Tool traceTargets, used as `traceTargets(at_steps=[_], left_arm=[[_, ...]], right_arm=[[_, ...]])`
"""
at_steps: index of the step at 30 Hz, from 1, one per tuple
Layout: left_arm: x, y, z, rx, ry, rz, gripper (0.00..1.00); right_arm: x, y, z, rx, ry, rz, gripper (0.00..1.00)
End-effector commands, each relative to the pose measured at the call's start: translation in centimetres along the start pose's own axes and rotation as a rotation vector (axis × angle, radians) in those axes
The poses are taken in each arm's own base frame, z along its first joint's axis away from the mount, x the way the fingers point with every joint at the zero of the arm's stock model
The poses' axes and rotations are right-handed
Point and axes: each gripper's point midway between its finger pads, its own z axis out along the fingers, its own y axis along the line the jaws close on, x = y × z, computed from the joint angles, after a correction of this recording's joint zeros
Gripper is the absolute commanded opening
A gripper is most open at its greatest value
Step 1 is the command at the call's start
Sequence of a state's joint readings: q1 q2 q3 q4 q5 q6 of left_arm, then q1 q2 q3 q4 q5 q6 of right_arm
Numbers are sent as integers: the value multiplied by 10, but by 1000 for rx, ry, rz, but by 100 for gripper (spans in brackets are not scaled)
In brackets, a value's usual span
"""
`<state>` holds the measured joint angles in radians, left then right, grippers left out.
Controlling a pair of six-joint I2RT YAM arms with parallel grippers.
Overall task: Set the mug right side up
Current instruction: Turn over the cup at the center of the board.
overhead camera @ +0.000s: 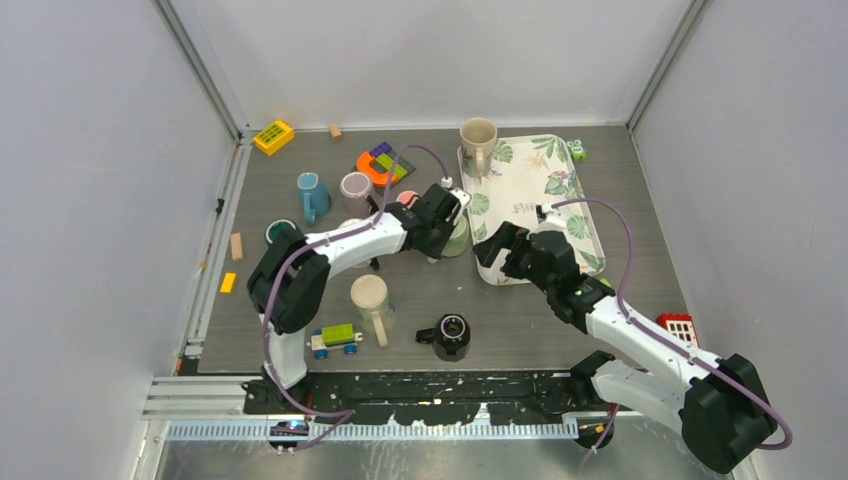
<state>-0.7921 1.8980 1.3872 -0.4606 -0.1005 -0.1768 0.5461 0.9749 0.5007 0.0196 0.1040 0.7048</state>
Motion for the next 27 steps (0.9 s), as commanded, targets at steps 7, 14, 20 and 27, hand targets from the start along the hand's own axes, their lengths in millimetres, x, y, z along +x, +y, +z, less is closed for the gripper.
traceTargets(at_steps=[7,14,20,27], left_arm=[[-105,-8,-92,60,-393,-94,0],[-143,-26,-149,187,-509,-135,0],[-175,-43,-203,320,-612,-169,0],[-196,-60,-251,468,-690,-203,0]], right_arm=[[-34,51,0,-256,-97,80,100],[-51,89,-11,-503,-88,112,100],[-72,104,-21,-665,-103,147,96],[-105,131,-49,-908,-134,173,88]])
